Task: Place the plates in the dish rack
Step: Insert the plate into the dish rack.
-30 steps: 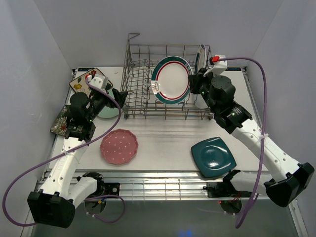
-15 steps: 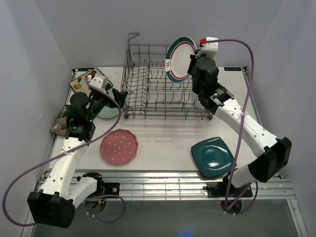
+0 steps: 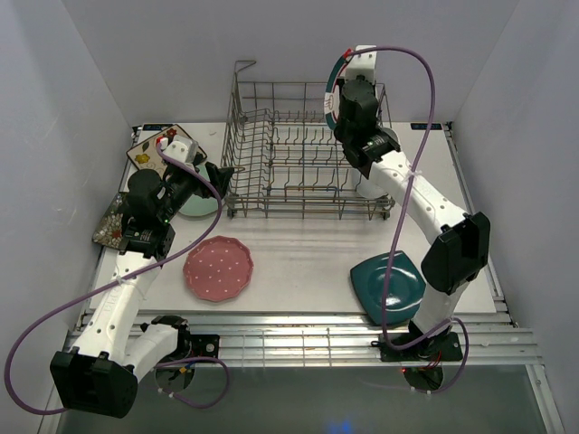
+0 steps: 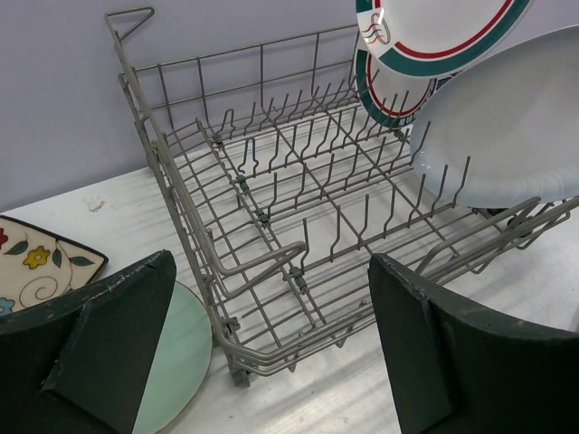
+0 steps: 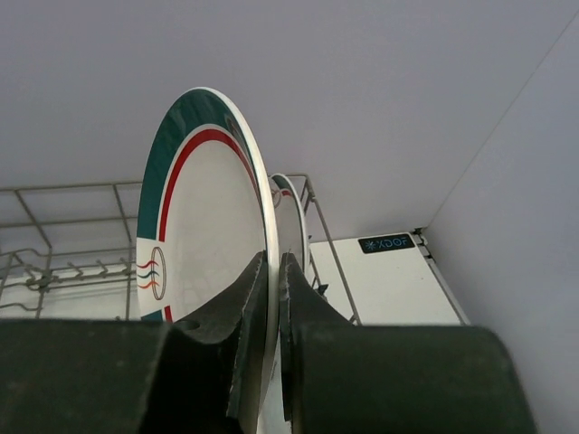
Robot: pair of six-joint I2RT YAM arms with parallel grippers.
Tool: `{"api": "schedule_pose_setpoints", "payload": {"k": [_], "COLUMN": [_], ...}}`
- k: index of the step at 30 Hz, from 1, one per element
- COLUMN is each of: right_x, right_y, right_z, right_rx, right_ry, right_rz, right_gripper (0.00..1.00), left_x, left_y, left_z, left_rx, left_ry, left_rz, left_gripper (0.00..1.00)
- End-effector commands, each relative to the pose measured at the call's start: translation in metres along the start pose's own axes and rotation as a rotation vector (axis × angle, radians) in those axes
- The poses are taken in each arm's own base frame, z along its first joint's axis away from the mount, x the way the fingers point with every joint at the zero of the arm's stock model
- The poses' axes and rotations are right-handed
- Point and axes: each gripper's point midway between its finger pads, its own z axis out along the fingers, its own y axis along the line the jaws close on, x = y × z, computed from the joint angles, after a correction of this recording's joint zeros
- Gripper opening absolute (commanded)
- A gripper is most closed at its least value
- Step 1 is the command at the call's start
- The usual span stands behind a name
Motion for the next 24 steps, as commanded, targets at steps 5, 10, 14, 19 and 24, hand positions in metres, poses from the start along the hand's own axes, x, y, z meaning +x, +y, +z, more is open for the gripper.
{"api": "schedule_pose_setpoints", "payload": {"k": [5,10,14,19,24], "right_x": [-0.039,-0.025,-0.017,0.004,0.021], "right_y": [-0.037,-0.036,-0.032,-0.033,-0.03], "right_z": [0.039,0.062,0.072,0.079,0.086], "right_rx": [0.106,0.131,0.153,0.207,0.239], "right_ry": [-0.125,-0.111,-0.109,-0.099,-0.084], "right_rz": [0.054,0.006,-0.031,-0.082,-0.112], "right_gripper": [0.08,0.08,0.08,0.08,0.08], "left_x": [-0.017,-0.009,-0.005,-0.001,0.001], "left_y": [0.002,0.005,0.007,0.008,0.009], "left_z": [-0.005,0.001,0.004,0.007,0.008], "left_rx": [-0.017,-0.02,-0.022,-0.023,-0.025], "left_ry": [-0.046,-0.026,-0.013,0.001,0.006], "left_rz": [0.027,0.02,0.015,0.01,0.008], "left_gripper": [0.98,0.98,0.98,0.98,0.98]}}
